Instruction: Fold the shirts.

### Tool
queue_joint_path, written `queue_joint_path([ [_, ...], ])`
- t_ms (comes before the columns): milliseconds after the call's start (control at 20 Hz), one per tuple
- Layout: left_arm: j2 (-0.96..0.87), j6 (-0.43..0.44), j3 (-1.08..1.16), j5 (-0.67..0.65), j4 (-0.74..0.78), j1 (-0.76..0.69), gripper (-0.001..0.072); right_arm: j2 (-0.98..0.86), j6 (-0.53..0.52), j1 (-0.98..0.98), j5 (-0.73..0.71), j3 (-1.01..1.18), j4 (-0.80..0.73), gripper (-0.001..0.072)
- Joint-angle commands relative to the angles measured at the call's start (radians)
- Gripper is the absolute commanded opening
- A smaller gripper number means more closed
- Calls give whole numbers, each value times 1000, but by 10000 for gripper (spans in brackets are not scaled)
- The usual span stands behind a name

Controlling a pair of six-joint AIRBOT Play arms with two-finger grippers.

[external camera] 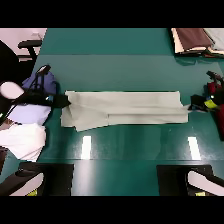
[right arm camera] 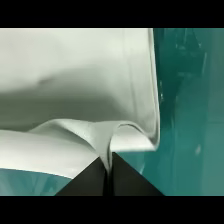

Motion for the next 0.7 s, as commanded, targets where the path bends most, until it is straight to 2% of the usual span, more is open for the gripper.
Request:
queue_joint_path([
  [0, -224, 19, 107, 163, 6, 1, 22, -215, 3, 9, -43, 169, 91, 16],
  [100, -292, 19, 154, 174, -1, 1, 24, -293, -2, 1, -57, 238, 147, 18],
  [150, -306, 18, 173, 173, -3, 1, 42, -320, -26, -12, -60, 266, 172, 87],
  [200, -309, 15, 189, 175, -5, 1, 289, -339, -42, -21, -58, 287, 202, 230],
  [250, -309, 7, 211, 169, -7, 1, 471, -351, -62, -37, -50, 307, 238, 337],
  [400, -308, 4, 286, 74, -11, 0, 470, -355, -138, -105, 32, 320, 273, 464],
  [450, -308, 4, 300, 37, -23, 1, 468, -354, -152, -138, 63, 307, 275, 465],
  [500, -308, 5, 302, 18, -48, 0, 334, -354, -156, -171, 80, 286, 274, 518],
  [550, -309, 6, 301, 7, -69, 0, 124, -354, -157, -206, 80, 254, 276, 580],
  [600, -309, 21, 300, 2, -99, 0, 21, -354, -158, -237, 67, 216, 278, 581],
  [650, -309, 21, 299, 2, -125, -5, 22, -359, -159, -266, 50, 174, 283, 582],
])
